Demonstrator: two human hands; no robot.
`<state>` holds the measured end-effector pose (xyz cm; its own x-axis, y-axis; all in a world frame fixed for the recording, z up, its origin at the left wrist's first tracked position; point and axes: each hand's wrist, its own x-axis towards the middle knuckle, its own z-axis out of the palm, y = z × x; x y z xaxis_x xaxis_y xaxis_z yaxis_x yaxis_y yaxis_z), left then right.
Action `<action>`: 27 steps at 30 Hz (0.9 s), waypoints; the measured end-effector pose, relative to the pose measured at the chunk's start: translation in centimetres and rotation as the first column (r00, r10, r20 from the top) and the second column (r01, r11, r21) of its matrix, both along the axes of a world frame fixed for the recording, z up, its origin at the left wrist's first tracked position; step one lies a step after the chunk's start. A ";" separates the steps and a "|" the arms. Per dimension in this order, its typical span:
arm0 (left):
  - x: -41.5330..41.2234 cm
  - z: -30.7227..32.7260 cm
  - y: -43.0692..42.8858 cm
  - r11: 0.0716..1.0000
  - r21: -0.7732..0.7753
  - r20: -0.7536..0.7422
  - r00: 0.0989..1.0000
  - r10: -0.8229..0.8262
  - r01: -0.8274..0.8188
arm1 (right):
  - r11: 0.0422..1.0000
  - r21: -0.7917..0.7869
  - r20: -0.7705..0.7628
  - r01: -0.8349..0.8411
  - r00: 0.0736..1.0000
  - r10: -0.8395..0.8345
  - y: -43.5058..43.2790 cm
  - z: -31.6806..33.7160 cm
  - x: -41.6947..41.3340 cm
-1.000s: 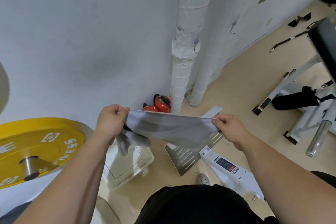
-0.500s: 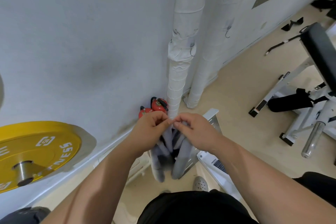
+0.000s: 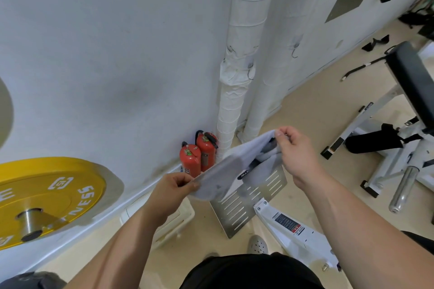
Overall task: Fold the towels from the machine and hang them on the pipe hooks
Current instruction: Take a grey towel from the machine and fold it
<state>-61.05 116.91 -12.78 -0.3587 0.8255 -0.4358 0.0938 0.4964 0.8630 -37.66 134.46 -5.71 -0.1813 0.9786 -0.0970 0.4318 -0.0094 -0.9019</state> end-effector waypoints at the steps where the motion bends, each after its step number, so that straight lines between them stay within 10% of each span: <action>1: -0.1 0.1 0.1 0.999 0.011 0.043 0.998 0.052 -0.053 | 0.999 -0.010 -0.010 0.033 0.999 -0.033 0.1 -0.1 0.1; 7: 1.0 2.2 1.8 0.952 0.072 0.245 0.930 0.273 -0.298 | 0.988 -0.124 -0.012 0.092 0.996 -0.094 -1.3 -0.8 -0.3; 17: 5.6 5.7 3.6 0.950 0.224 0.394 0.911 0.117 -0.219 | 0.842 -0.382 -0.379 -0.382 0.895 0.235 -7.7 1.6 -3.8; 27: 6.1 5.3 2.3 0.946 0.187 0.329 0.925 0.193 -0.264 | 0.919 -0.046 -0.004 -0.392 0.920 0.393 -6.7 0.3 -3.5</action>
